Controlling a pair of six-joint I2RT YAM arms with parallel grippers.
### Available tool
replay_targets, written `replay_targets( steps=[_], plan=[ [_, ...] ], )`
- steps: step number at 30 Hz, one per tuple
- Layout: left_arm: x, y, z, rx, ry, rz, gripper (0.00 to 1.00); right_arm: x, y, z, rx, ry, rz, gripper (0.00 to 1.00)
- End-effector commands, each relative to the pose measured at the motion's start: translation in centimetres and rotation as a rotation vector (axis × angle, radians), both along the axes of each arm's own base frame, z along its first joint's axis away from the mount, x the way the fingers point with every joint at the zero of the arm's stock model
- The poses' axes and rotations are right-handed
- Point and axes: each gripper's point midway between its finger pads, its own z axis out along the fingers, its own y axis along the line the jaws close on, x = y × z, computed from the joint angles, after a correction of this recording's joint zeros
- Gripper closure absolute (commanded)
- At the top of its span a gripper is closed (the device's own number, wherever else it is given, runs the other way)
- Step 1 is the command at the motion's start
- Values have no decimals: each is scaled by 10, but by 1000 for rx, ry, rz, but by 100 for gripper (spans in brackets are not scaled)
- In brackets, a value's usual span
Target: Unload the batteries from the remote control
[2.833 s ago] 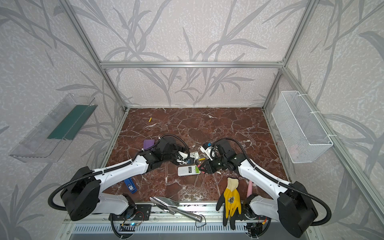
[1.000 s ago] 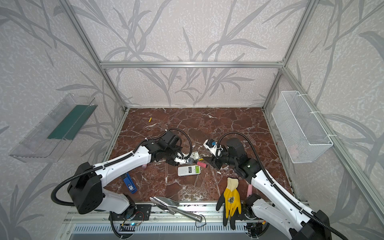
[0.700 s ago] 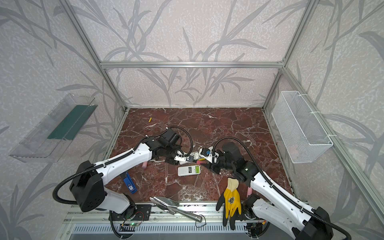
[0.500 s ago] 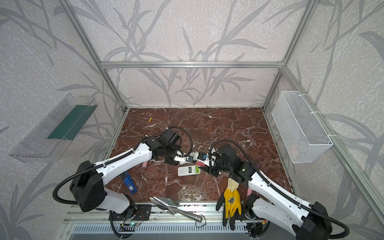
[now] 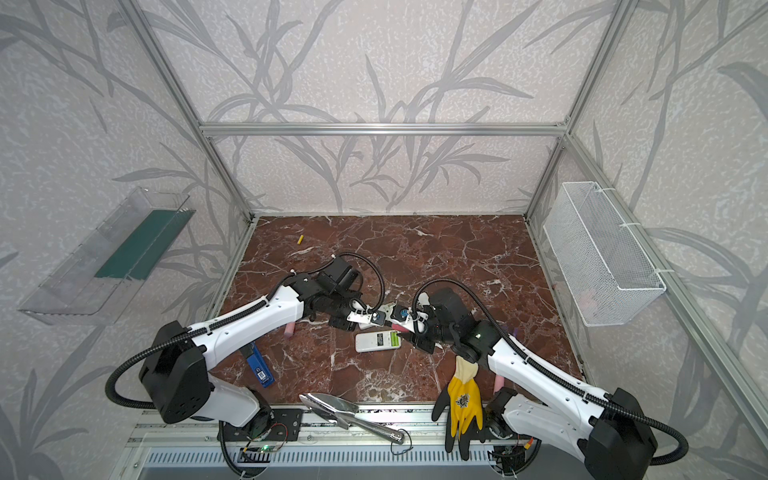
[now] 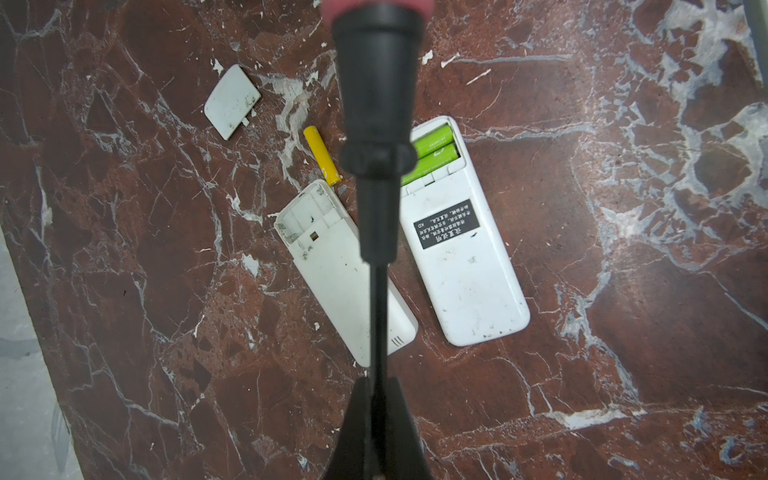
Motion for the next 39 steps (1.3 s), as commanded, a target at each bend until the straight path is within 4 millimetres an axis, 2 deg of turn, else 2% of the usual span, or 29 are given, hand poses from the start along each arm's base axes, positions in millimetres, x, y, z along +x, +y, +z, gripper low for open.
replay_targets(
  steps=[1,14,20,22,24,27,31,32,33,34,39],
  plan=[
    [-3,-2,9,-22,16,-10,100,0,4,3,22,-23,9,62],
    [-2,-4,12,-41,4,-12,100,-2,5,-1,9,-5,28,79],
    [5,-3,12,-44,-18,23,98,-2,6,-4,-3,7,33,96],
    [17,1,12,-51,-54,92,80,0,4,-5,-13,3,17,100],
    [28,9,15,-66,-74,182,69,2,1,-6,-22,-6,2,100],
    [36,29,18,-69,-88,278,64,4,-4,-4,-24,-31,-23,100],
    [43,50,25,-133,-145,393,49,3,-9,2,-1,-61,-43,100],
    [43,52,28,-157,-160,410,38,2,-9,2,2,-63,-42,100],
    [42,53,29,-182,-171,426,12,2,-9,2,4,-63,-43,100],
    [41,54,30,-206,-179,440,1,2,-9,2,5,-62,-44,100],
    [35,51,31,-303,-163,493,1,0,-9,-1,4,-56,-39,100]
  ],
)
